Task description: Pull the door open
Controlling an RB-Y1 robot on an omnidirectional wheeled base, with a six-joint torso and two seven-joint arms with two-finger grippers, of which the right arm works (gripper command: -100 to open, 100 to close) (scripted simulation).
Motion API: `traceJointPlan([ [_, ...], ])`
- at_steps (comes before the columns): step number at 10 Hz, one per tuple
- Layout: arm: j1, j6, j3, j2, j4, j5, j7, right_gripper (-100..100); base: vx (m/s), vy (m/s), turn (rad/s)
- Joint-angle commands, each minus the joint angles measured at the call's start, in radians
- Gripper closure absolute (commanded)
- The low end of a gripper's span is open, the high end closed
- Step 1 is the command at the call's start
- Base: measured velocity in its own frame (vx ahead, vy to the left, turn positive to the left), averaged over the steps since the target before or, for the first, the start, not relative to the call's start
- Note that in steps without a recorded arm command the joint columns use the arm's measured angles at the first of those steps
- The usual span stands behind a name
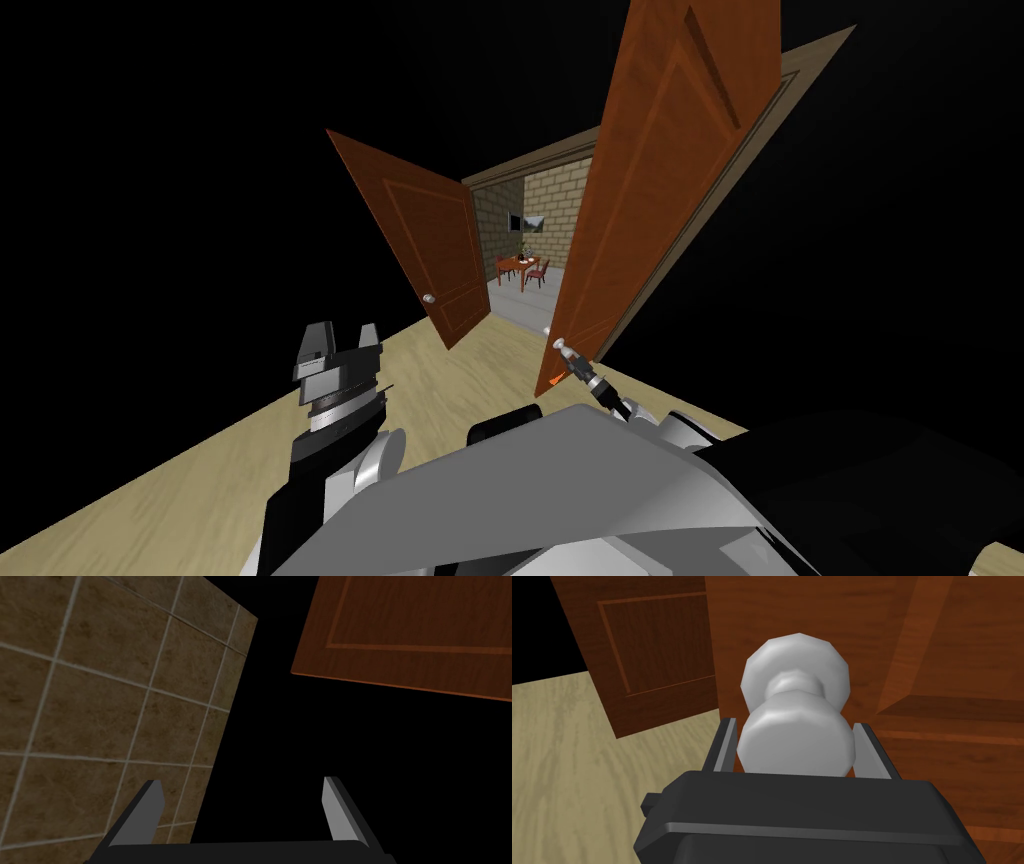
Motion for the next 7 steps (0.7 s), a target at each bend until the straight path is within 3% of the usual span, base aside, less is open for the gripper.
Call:
traceJointPlan([
  [1,-0.003,-0.008,0.002,0.002,0.009,0.001,0.0,100,-0.182,-0.081,0.172],
  [7,-0.003,-0.029,0.002,-0.002,0.026,0.001,-0.003,100,-0.185,-0.089,0.156],
])
